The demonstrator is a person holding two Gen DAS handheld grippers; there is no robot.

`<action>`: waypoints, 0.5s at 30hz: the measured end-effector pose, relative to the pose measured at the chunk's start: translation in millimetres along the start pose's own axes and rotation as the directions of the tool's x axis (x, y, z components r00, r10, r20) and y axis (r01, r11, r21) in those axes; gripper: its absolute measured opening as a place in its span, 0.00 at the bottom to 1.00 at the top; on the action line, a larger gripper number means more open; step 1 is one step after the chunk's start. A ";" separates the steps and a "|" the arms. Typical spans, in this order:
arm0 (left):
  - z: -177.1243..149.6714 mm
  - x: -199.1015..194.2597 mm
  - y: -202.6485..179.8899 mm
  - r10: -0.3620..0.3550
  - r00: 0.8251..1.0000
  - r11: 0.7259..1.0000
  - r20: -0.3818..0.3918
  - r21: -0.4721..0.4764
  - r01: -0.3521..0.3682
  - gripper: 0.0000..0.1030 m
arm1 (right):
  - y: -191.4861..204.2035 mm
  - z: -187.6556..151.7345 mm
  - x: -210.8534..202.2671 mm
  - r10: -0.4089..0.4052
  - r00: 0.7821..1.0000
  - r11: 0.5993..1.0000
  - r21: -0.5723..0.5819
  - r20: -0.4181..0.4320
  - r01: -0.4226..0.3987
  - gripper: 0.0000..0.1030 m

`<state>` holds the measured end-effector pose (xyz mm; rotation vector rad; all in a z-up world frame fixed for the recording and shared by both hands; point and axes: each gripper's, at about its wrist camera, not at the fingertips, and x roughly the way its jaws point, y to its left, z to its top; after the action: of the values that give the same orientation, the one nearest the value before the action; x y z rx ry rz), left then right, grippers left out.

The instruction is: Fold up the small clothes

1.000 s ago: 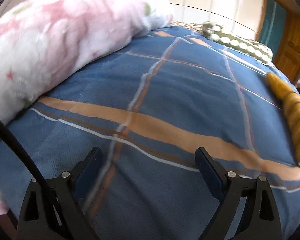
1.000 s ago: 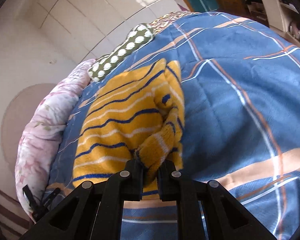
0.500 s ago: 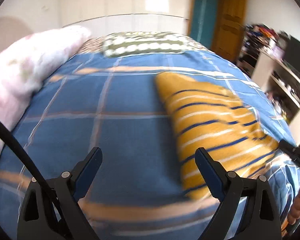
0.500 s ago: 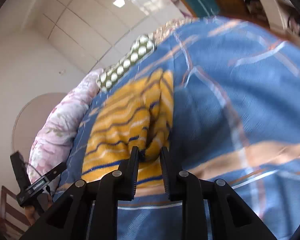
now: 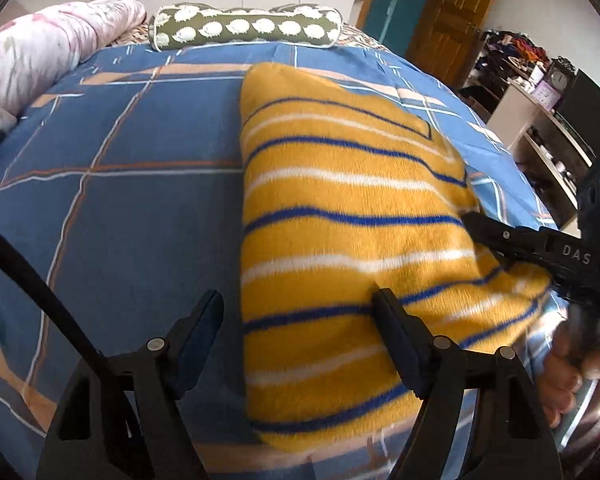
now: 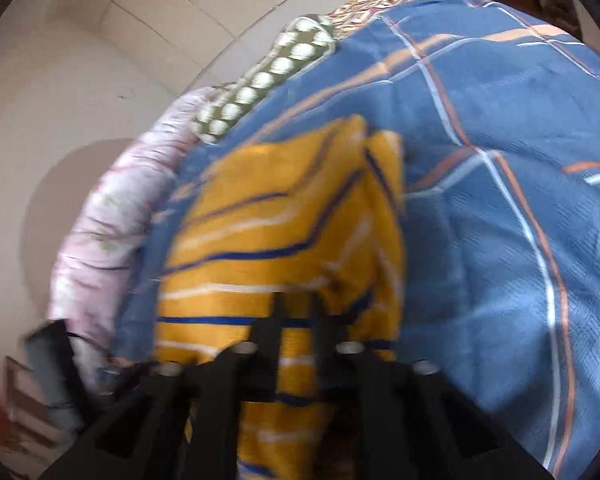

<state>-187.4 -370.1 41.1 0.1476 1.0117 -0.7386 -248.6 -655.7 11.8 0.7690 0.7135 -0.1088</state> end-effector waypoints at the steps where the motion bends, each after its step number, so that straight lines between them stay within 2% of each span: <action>1: -4.0 -1.8 0.4 -0.006 1.000 1.000 -0.009 0.004 0.006 0.75 | -1.8 -4.0 -2.8 0.000 1.000 1.000 -0.003 0.014 0.000 0.00; 5: -19.9 -18.3 7.8 -0.005 1.000 1.000 -0.014 -0.009 0.005 0.75 | -1.8 -19.1 -18.2 -0.041 0.998 0.999 -0.016 0.040 0.041 0.00; 7: -25.5 -29.4 10.2 0.000 1.000 1.000 -0.017 -0.011 0.000 0.75 | 6.0 -24.2 -27.6 -0.108 0.993 0.992 -0.064 0.052 0.111 0.00; 8: -28.8 -38.0 10.4 0.008 1.000 1.000 -0.015 -0.011 -0.008 0.75 | 12.7 -26.6 -34.2 -0.144 0.987 0.985 -0.091 0.072 0.150 0.03; 9: -34.4 -46.6 9.1 0.015 1.000 1.000 -0.010 -0.008 -0.015 0.75 | 22.5 -29.5 -47.7 -0.189 0.975 0.972 -0.121 0.119 0.203 0.12; 10: -38.6 -54.3 8.1 0.035 0.999 0.999 -0.006 0.003 -0.035 0.75 | 30.7 -29.6 -54.7 -0.189 0.971 0.967 -0.143 0.149 0.210 0.12; 12: -46.5 -65.2 5.3 0.088 0.996 0.996 0.006 0.033 -0.088 0.75 | 48.7 -27.7 -65.2 -0.138 0.974 0.971 -0.171 0.177 0.169 0.12; 15: -56.6 -71.8 5.8 0.159 0.987 0.985 0.022 0.064 -0.160 0.75 | 72.5 -23.4 -59.7 -0.071 0.986 0.971 -0.215 0.151 0.103 0.12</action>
<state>-246.8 -305.6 67.5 0.2763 0.9483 -0.6262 -282.4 -597.0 81.0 0.5102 0.6115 -0.1591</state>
